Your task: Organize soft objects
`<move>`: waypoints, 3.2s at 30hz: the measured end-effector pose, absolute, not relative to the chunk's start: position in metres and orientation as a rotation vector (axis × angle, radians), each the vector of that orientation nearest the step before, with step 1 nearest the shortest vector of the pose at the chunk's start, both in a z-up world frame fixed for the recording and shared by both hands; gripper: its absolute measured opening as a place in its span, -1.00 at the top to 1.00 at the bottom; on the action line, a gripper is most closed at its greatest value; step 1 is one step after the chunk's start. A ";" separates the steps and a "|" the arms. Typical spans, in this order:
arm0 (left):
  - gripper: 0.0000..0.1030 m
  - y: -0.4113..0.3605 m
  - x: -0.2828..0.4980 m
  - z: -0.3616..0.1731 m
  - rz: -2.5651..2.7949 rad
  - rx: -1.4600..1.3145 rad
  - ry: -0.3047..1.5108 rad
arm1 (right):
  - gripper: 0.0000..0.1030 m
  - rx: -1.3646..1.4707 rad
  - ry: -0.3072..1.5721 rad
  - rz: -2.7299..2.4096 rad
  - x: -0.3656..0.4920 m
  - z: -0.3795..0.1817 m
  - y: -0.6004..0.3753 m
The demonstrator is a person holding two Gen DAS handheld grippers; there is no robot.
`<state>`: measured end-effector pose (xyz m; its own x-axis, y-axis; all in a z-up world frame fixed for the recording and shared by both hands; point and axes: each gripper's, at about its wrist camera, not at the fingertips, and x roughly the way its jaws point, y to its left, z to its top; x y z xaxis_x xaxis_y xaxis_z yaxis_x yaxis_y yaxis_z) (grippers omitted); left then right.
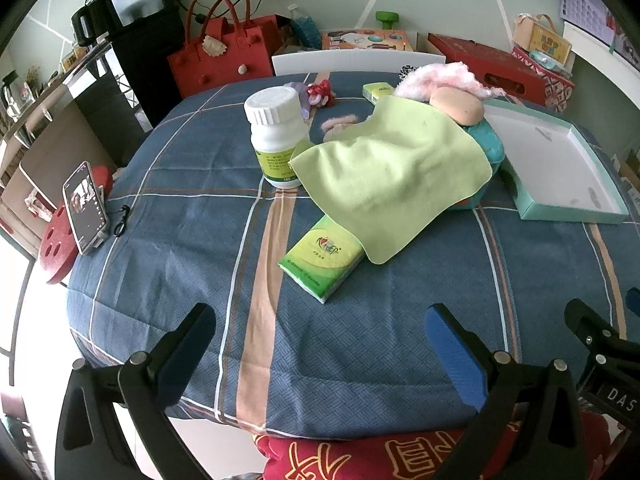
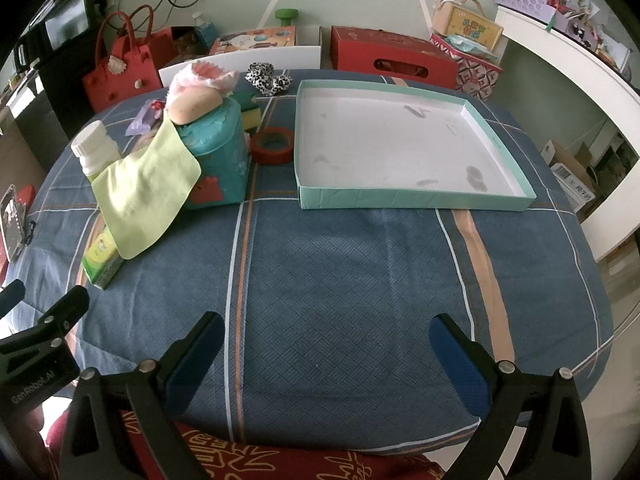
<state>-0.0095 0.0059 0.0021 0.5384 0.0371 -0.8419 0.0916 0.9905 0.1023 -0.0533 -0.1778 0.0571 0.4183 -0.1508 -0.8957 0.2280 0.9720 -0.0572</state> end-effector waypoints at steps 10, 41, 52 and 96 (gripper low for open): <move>-1.00 0.008 -0.006 0.003 -0.041 0.133 1.018 | -1.00 0.086 1.113 -0.235 -0.055 0.056 -0.179; -0.62 0.032 0.079 -0.059 -0.178 0.091 1.142 | -1.00 0.152 1.118 0.046 0.016 0.048 -0.161; -0.08 0.041 0.079 -0.052 -0.231 0.023 1.104 | -1.00 0.126 1.117 0.078 0.022 0.047 -0.149; 0.01 0.125 0.071 -0.006 -0.073 -0.147 1.032 | 0.09 -0.226 1.053 0.265 0.101 0.041 -0.022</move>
